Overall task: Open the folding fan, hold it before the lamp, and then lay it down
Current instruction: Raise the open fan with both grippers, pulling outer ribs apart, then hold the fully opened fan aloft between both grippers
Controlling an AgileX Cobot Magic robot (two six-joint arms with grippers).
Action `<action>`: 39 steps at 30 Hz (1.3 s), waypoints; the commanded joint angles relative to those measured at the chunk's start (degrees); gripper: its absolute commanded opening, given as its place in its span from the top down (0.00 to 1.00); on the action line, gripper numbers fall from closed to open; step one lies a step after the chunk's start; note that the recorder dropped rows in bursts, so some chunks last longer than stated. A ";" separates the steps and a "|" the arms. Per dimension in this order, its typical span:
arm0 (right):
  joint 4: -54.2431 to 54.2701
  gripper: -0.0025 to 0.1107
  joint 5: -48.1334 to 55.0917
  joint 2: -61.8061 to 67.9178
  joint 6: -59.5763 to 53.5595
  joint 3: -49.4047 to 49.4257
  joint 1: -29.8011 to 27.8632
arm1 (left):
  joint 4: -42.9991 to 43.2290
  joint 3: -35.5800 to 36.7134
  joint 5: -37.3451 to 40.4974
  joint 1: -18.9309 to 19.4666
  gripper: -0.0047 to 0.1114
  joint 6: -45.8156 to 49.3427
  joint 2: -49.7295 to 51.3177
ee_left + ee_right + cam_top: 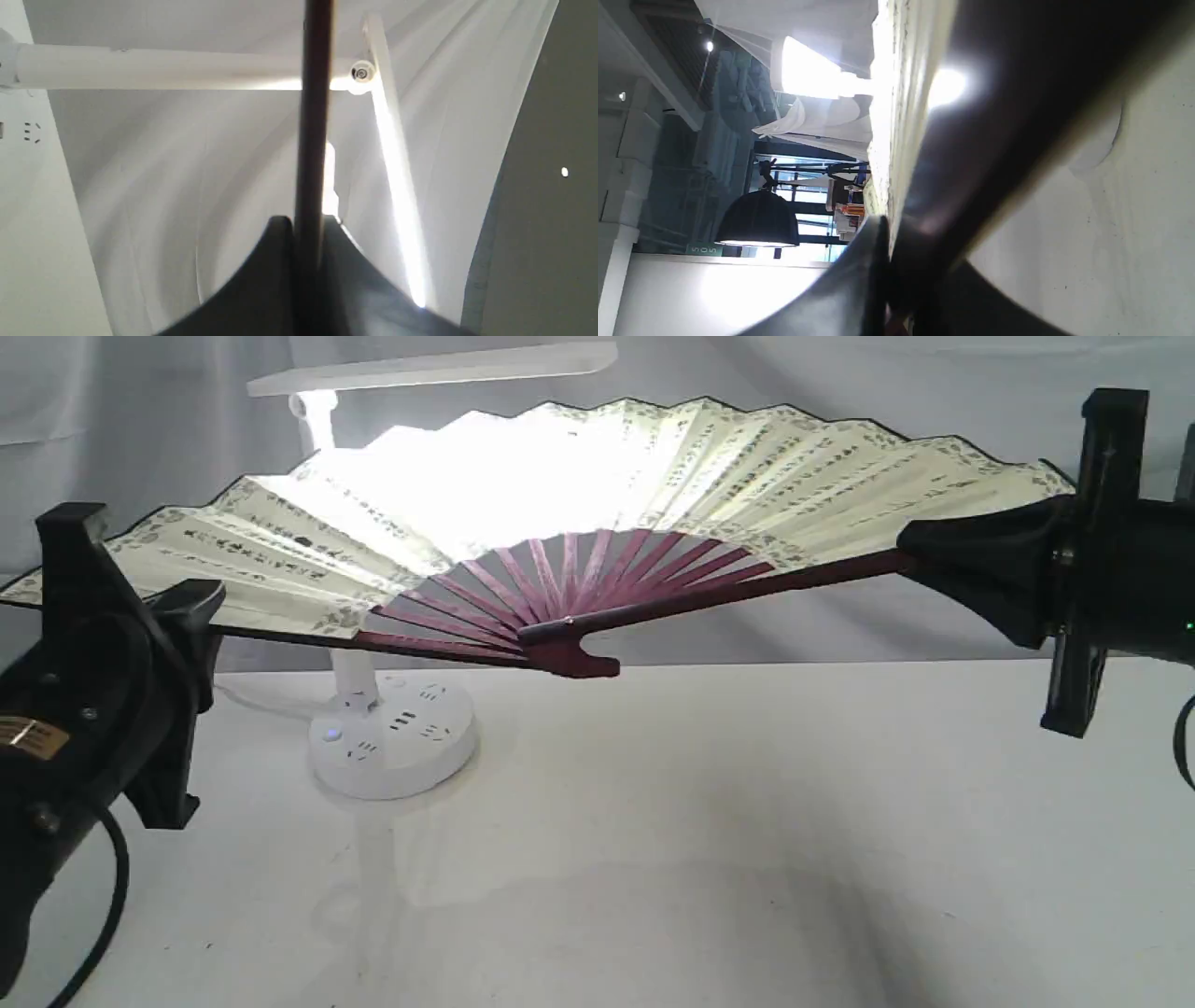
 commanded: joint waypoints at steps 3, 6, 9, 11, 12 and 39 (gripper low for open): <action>-0.59 0.98 -6.84 -1.43 -1.57 -0.32 0.67 | -5.40 0.26 -1.06 3.01 0.96 0.16 -2.65; -0.59 0.98 -7.38 -1.59 -1.47 -0.32 2.02 | -5.64 0.26 -1.06 3.14 0.96 0.16 -3.50; -0.59 0.98 -7.58 -1.59 -0.51 -0.32 2.25 | -5.84 0.15 -1.19 3.14 0.96 0.16 -3.79; -0.59 0.98 -6.66 -1.59 0.42 -0.32 2.25 | -5.84 0.15 -1.04 3.14 0.96 -0.05 -3.79; -0.59 0.98 -6.11 -1.59 0.68 -0.32 2.25 | -5.48 0.15 -1.04 3.14 0.96 -1.08 -3.83; -0.59 0.98 -8.06 -6.06 0.83 -0.32 2.25 | -5.64 0.15 -1.11 3.14 0.96 -2.22 -5.69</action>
